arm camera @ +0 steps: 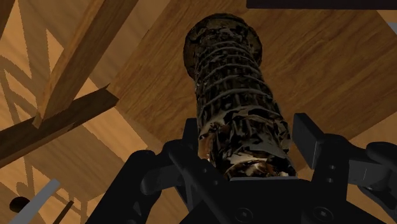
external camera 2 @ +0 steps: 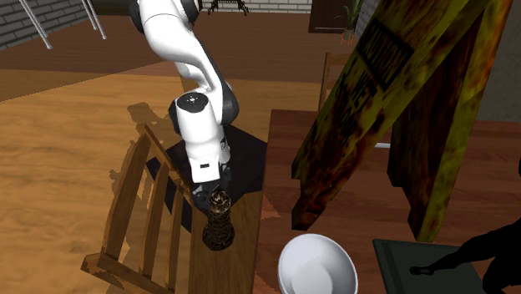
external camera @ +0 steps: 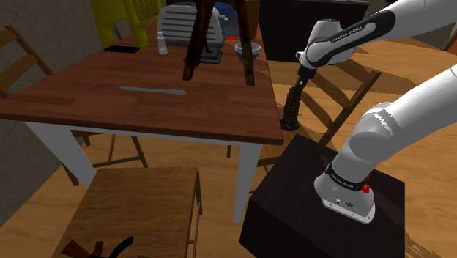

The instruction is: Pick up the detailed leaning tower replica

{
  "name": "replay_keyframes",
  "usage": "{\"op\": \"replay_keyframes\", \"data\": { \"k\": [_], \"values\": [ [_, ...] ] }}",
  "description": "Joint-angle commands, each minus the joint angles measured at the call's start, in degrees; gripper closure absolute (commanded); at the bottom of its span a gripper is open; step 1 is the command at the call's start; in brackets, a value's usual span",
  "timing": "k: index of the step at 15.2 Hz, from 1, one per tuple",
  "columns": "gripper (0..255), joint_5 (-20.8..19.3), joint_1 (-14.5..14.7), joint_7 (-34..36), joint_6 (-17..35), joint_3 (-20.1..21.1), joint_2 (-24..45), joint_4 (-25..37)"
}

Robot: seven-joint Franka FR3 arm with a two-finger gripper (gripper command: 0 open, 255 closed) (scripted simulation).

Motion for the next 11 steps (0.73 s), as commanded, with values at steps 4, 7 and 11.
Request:
{"op": "replay_keyframes", "data": {
  "k": [4,7,11],
  "values": [
    [255,0.10,-0.30,0.35,-4.76,1.39,-2.72,2.13],
    [255,0.28,-0.40,0.46,-7.54,2.16,-4.10,3.55],
    [255,0.44,-0.44,0.51,-9.48,2.69,-4.97,4.64]
  ]
}}
